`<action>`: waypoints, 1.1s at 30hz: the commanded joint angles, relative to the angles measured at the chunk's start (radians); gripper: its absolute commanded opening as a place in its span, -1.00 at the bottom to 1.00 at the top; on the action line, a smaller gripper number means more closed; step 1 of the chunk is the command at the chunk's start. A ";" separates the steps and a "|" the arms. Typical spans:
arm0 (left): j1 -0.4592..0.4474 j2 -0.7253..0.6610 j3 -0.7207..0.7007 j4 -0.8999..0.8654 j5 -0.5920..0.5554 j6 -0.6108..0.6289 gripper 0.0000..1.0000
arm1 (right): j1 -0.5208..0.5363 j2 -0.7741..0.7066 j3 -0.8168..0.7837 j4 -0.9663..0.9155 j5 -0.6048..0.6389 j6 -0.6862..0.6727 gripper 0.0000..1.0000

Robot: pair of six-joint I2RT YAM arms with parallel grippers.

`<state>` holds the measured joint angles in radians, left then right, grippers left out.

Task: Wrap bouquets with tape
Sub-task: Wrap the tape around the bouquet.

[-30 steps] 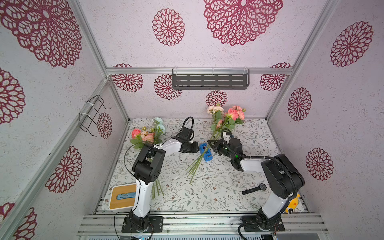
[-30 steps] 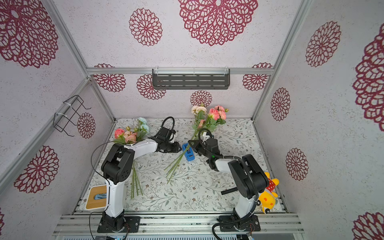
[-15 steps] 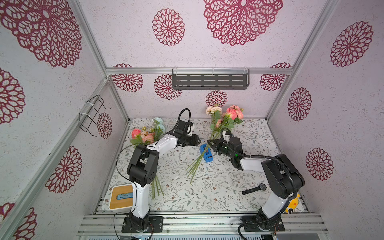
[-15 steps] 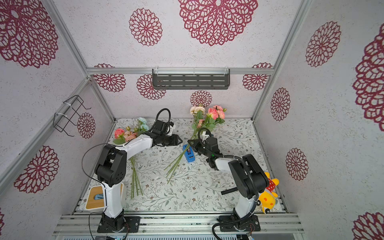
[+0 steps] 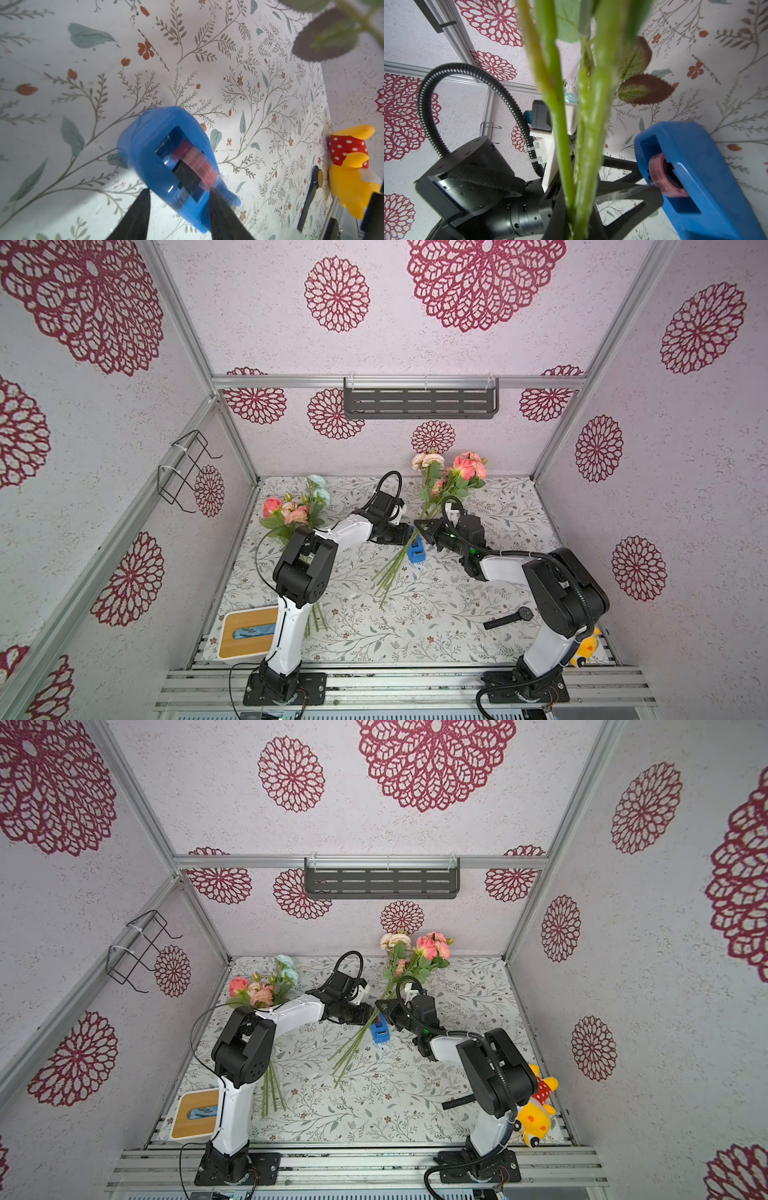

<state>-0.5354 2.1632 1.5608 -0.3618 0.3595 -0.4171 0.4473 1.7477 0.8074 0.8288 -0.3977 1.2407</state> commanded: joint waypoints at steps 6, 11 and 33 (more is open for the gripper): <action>0.003 0.056 0.012 -0.057 -0.144 -0.001 -0.22 | -0.009 -0.043 0.076 0.101 -0.038 -0.030 -1.00; 0.012 0.057 0.013 -0.057 -0.168 -0.018 -0.23 | -0.010 -0.052 0.104 0.078 -0.040 -0.034 -1.00; 0.063 0.038 0.013 0.014 -0.086 -0.137 -0.27 | -0.004 -0.122 -0.029 0.129 0.009 -0.041 -1.00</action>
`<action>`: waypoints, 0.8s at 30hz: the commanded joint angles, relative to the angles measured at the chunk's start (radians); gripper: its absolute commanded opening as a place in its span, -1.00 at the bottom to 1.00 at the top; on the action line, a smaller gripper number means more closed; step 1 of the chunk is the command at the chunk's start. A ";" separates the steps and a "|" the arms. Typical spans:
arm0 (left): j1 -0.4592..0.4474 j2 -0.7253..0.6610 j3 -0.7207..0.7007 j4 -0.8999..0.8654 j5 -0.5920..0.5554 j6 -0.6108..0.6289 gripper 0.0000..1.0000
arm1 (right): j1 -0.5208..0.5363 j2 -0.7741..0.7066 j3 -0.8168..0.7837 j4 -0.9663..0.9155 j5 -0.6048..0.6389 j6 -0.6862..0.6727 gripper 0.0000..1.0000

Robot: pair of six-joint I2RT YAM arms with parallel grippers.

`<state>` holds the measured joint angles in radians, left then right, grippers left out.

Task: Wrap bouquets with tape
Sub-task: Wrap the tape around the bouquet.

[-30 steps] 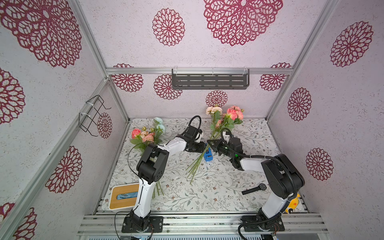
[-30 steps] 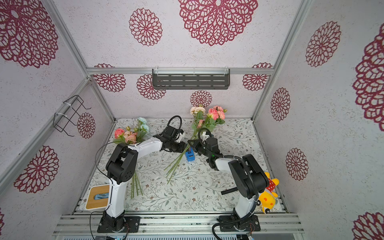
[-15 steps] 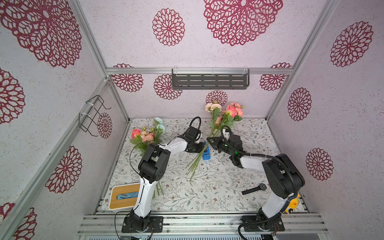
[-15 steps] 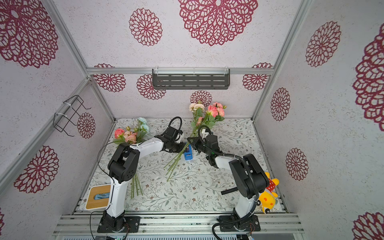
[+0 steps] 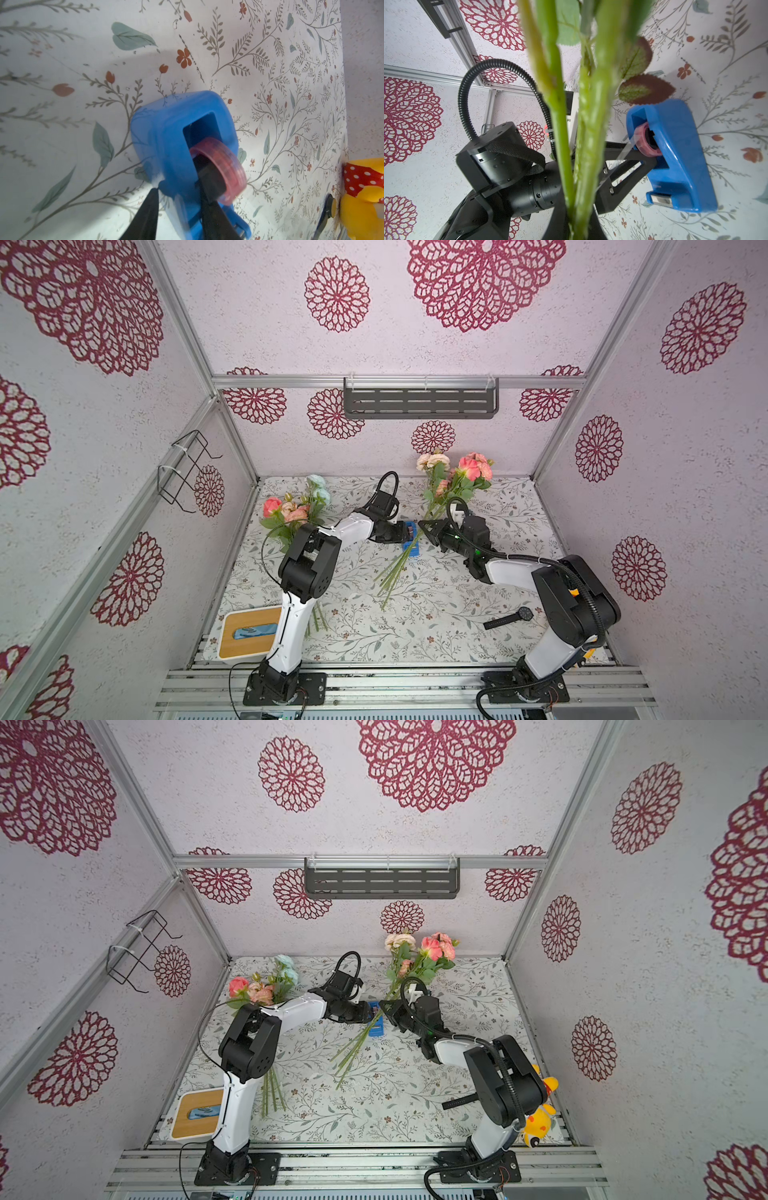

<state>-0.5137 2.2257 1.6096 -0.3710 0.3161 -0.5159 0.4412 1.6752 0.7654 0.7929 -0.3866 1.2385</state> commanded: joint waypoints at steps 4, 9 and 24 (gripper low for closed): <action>0.065 -0.107 -0.043 0.026 0.026 -0.053 -0.17 | 0.002 -0.030 -0.019 0.247 0.004 -0.028 -1.00; 0.106 -0.173 -0.077 0.059 0.127 -0.113 0.02 | 0.000 -0.022 -0.030 0.263 -0.003 -0.050 -1.00; 0.152 -0.165 -0.208 0.420 0.792 -0.153 0.18 | -0.001 0.012 -0.075 0.386 0.006 -0.023 -1.00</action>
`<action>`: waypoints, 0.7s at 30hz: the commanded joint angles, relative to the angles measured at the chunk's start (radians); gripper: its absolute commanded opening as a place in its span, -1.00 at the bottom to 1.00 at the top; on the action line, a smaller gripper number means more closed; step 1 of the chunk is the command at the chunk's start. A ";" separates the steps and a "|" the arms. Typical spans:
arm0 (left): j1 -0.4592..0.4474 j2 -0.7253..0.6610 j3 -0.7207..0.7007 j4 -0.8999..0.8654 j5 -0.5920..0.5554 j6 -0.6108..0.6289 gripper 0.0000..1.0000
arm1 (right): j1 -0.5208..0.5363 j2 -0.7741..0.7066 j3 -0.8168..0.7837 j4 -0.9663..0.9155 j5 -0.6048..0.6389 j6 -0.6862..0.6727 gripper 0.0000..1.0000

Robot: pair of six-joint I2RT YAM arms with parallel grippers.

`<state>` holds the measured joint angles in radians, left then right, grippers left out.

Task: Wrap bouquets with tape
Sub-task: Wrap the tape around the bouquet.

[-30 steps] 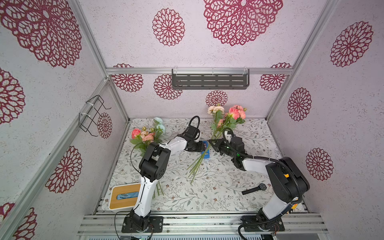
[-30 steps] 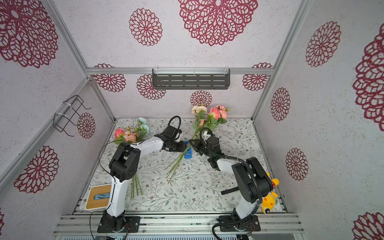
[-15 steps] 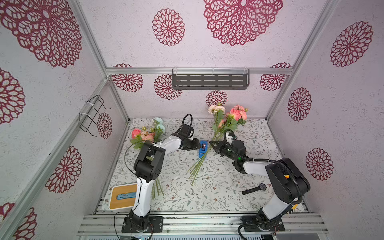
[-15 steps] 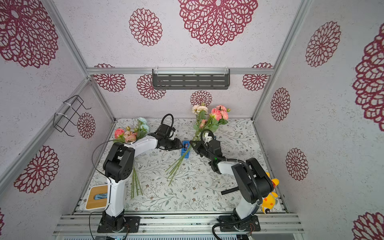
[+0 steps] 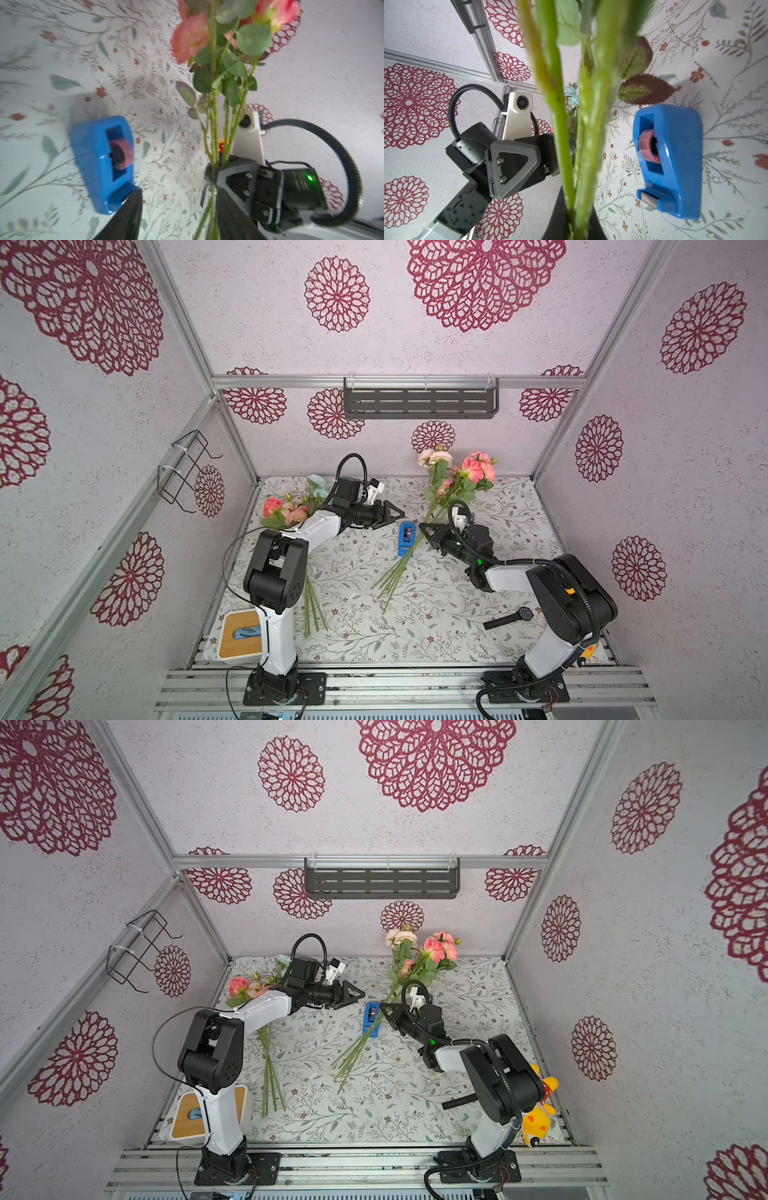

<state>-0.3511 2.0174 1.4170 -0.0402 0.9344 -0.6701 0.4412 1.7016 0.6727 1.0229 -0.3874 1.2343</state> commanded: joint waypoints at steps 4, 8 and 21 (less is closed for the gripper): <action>-0.050 0.072 0.033 -0.038 0.190 0.128 0.17 | -0.001 -0.014 0.014 0.163 0.007 -0.019 -1.00; -0.083 0.080 0.033 -0.019 0.212 0.144 0.08 | -0.001 -0.014 0.018 0.160 0.005 -0.017 -1.00; -0.132 0.086 0.040 -0.041 0.106 0.160 -0.45 | 0.002 -0.009 0.030 0.148 0.000 -0.019 -1.00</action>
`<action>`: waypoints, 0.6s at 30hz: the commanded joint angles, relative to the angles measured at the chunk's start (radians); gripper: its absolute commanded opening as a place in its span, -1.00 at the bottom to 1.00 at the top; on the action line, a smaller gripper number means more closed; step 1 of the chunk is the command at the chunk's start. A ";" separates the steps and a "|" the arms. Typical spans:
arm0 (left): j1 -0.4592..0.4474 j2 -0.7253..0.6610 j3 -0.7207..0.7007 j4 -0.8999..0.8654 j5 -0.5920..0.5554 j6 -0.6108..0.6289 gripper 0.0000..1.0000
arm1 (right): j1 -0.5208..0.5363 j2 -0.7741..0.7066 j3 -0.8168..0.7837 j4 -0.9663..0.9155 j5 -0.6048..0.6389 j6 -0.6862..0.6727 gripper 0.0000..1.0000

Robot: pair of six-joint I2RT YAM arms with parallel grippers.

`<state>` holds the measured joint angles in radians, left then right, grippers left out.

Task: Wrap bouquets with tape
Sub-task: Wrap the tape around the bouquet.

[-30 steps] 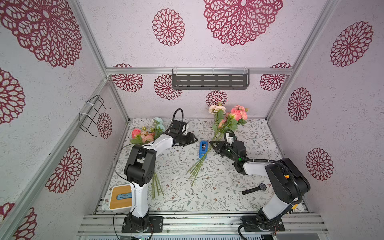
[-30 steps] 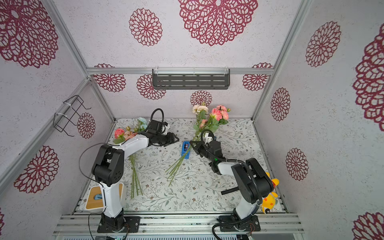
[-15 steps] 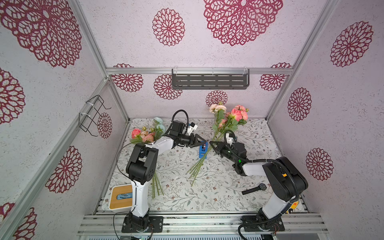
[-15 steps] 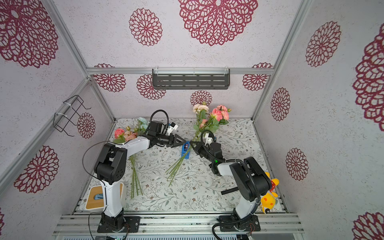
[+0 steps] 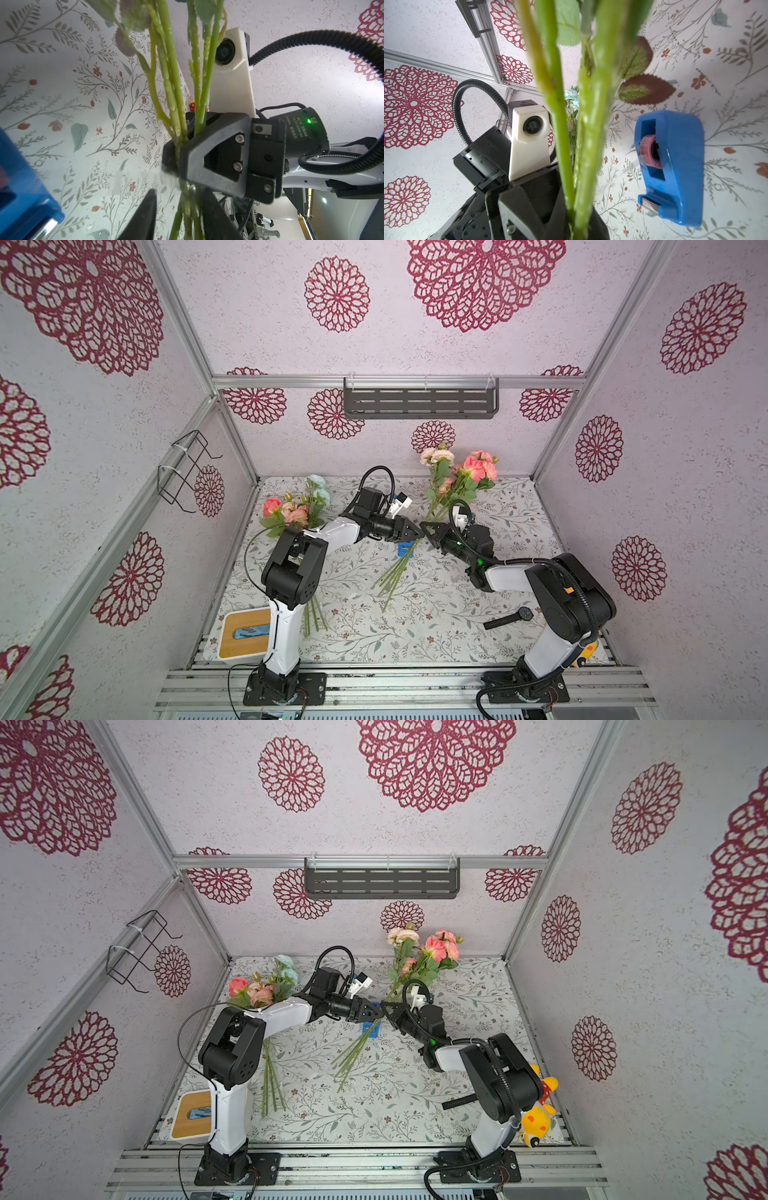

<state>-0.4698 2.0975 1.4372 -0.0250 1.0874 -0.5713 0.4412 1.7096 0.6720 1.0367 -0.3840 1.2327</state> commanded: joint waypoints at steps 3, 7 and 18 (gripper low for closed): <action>-0.013 -0.019 0.026 -0.087 -0.112 0.087 -0.71 | 0.011 -0.015 0.019 0.131 -0.004 -0.018 -1.00; -0.022 -0.077 0.045 -0.199 -0.269 0.160 -1.00 | 0.013 -0.015 -0.011 0.135 -0.007 -0.015 -1.00; -0.049 -0.175 0.006 -0.224 -0.416 0.194 -1.00 | 0.014 0.040 -0.018 0.187 -0.018 0.032 -0.65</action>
<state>-0.5198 1.9701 1.4502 -0.2764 0.7567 -0.4377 0.4507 1.7420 0.6426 1.1313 -0.3828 1.2491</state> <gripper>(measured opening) 0.099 0.175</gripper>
